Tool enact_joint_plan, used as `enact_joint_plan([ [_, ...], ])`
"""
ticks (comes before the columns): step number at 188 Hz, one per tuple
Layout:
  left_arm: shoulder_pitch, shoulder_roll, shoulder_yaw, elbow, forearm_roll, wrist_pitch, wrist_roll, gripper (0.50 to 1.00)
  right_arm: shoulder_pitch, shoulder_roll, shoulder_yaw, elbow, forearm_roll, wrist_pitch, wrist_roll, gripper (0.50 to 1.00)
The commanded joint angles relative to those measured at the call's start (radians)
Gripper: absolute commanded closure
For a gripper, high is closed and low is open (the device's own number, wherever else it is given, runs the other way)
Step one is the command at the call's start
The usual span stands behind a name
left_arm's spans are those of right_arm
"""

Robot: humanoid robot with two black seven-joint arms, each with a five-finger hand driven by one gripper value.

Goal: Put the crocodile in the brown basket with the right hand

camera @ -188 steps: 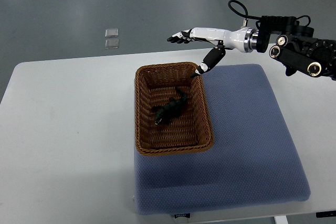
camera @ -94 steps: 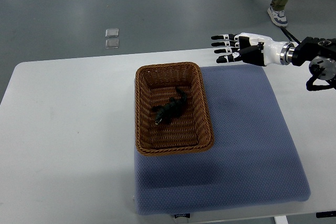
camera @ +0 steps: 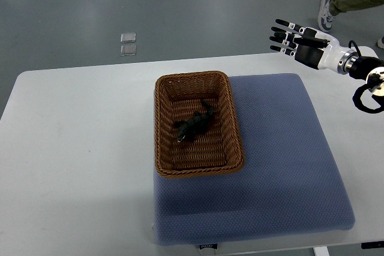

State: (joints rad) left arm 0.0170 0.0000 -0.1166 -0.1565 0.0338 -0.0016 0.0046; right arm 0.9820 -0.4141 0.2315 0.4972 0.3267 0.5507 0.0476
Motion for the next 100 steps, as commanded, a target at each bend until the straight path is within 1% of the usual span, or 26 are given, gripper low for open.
enact_joint_plan([
  [1,0.0,0.0,0.0,0.0,0.0,0.0,0.0,0.5,-0.02,0.006,0.005,0.001,0.034,-0.002,0.0,0.568],
  [19,0.0,0.0,0.0,0.0,0.0,0.0,0.0,0.5,-0.036,0.02,0.005,0.0,0.08,0.0,0.008,0.568],
  [100,0.0,0.0,0.0,0.0,0.0,0.0,0.0,0.5,-0.069,0.021,0.005,0.001,0.066,0.015,0.015,0.568],
])
